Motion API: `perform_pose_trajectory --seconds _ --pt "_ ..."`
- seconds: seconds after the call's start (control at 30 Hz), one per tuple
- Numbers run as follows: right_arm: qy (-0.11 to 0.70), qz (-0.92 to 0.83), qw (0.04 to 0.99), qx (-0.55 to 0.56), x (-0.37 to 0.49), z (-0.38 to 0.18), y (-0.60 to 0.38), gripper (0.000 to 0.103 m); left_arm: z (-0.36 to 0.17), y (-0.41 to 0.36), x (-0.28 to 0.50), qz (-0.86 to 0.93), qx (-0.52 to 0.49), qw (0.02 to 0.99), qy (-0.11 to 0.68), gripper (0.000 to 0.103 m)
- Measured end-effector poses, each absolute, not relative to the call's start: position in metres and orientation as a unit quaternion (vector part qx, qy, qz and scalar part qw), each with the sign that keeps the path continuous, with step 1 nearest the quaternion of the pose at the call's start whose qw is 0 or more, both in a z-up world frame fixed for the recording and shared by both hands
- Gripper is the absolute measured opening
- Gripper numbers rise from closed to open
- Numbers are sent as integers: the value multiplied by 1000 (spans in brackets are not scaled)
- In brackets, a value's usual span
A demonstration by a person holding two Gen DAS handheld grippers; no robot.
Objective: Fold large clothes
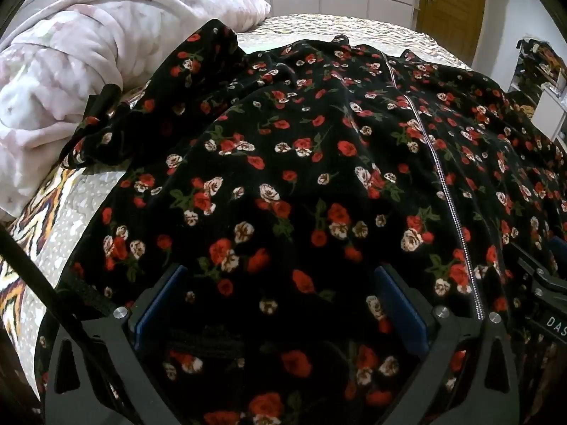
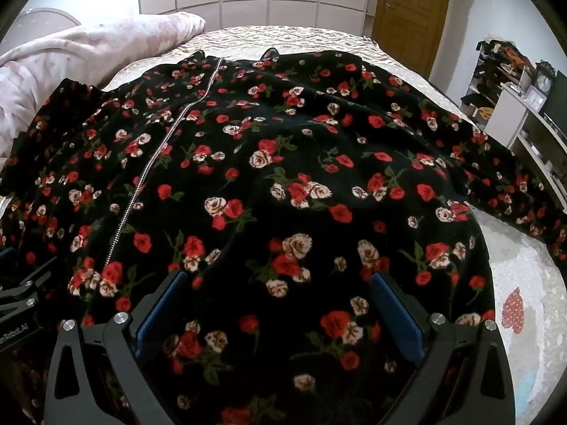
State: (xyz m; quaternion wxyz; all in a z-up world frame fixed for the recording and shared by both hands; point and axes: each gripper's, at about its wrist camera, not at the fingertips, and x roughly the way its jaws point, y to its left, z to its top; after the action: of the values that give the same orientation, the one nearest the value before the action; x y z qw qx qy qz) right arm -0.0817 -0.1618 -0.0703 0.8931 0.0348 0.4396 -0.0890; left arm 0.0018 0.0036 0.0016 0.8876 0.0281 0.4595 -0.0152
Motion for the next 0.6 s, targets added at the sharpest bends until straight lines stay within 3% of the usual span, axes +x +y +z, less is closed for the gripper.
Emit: perform_pose_trajectory --seconds 0.6 --pt "441 -89 893 35 -81 -72 -160 103 0 2 1 -13 29 888 458 103"
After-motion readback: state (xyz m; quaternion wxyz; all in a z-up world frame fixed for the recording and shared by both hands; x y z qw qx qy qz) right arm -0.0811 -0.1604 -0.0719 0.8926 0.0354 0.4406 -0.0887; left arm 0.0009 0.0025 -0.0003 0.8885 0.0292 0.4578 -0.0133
